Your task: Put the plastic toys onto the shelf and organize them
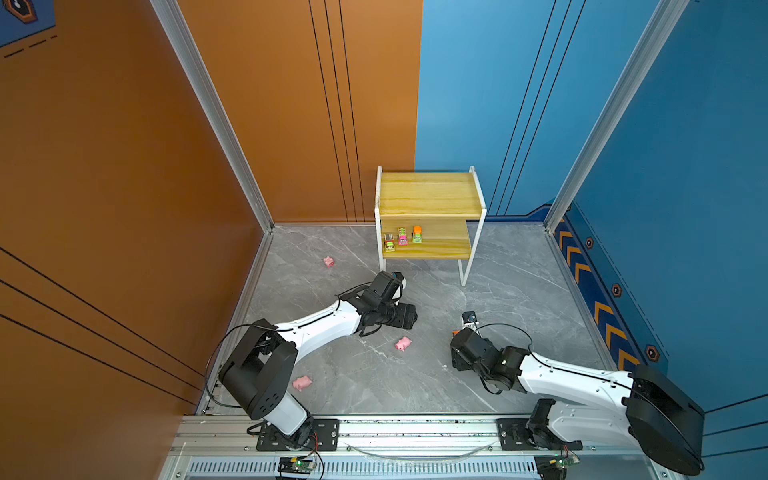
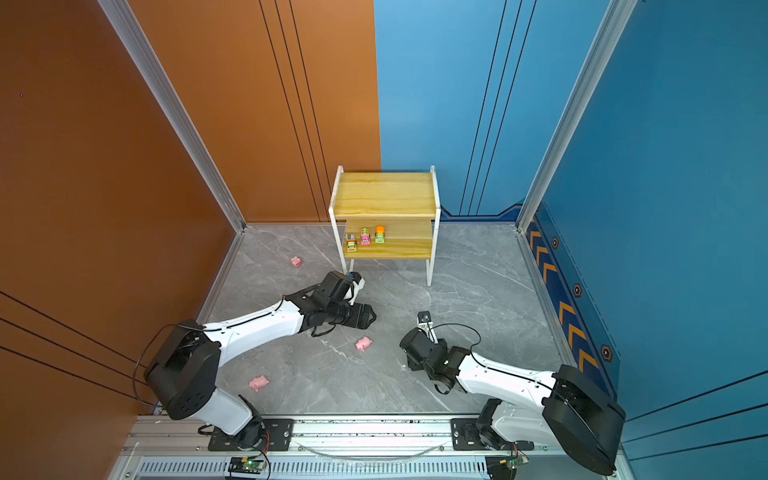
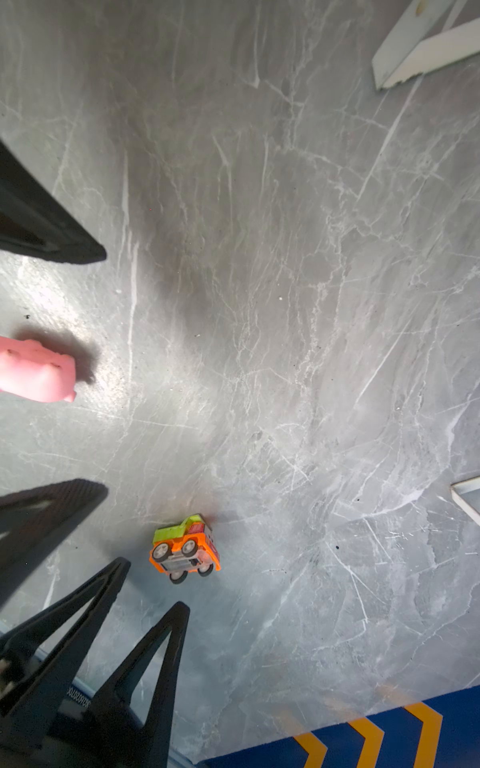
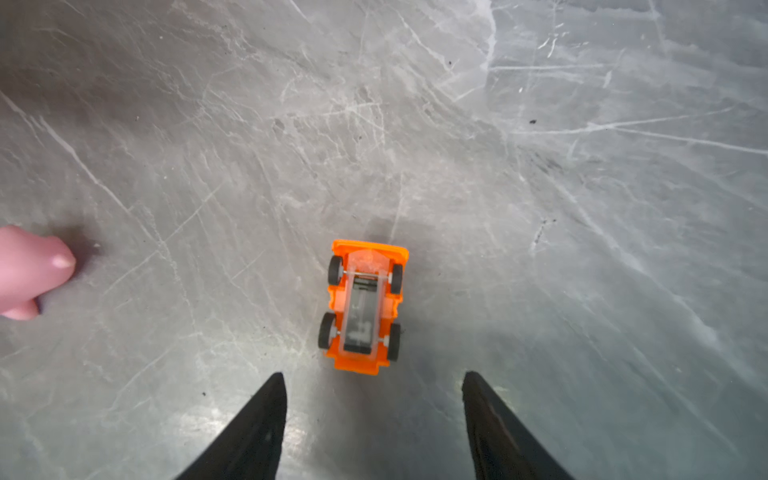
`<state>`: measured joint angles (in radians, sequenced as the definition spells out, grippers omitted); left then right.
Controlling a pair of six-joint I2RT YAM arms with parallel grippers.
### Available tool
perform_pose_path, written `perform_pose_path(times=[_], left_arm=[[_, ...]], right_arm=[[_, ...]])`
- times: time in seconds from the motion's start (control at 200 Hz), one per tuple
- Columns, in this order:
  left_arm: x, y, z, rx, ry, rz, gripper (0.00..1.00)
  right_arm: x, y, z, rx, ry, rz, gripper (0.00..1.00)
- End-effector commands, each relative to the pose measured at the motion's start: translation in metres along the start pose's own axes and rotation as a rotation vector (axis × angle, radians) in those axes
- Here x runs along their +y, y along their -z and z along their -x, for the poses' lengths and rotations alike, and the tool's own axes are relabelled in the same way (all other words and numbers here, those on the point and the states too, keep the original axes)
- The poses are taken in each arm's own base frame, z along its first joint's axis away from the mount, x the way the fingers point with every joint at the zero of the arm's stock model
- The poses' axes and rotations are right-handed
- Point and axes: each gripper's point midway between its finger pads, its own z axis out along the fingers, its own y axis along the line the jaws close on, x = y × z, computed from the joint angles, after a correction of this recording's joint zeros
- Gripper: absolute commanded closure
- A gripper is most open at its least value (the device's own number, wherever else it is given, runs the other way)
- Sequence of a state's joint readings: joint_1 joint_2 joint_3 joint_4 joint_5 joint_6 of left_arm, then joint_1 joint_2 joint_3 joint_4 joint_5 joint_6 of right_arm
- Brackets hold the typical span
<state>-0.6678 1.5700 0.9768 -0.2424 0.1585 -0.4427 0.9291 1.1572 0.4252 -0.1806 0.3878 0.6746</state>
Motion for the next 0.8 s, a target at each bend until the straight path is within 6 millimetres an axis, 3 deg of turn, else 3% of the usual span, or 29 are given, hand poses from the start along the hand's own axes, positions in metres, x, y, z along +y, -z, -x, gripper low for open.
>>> perform_pose_path(times=[0.0,0.145,0.3,0.796], left_arm=[[-0.001,0.001,0.006,-0.011,0.006,-0.006,0.17],[-0.001,-0.001,0.005,-0.014,0.009,-0.008,0.17],[0.001,-0.005,0.004,-0.017,0.018,-0.013,0.17],[0.001,-0.010,0.011,-0.054,0.025,-0.041,0.17]], right_arm=[[0.007,0.006,0.021,-0.179,-0.072,0.058,0.29],[-0.005,0.011,0.022,-0.308,-0.091,0.055,0.29],[-0.002,0.015,0.022,-0.390,-0.054,0.074,0.30],[0.002,-0.003,0.012,-0.404,-0.019,0.058,0.34]])
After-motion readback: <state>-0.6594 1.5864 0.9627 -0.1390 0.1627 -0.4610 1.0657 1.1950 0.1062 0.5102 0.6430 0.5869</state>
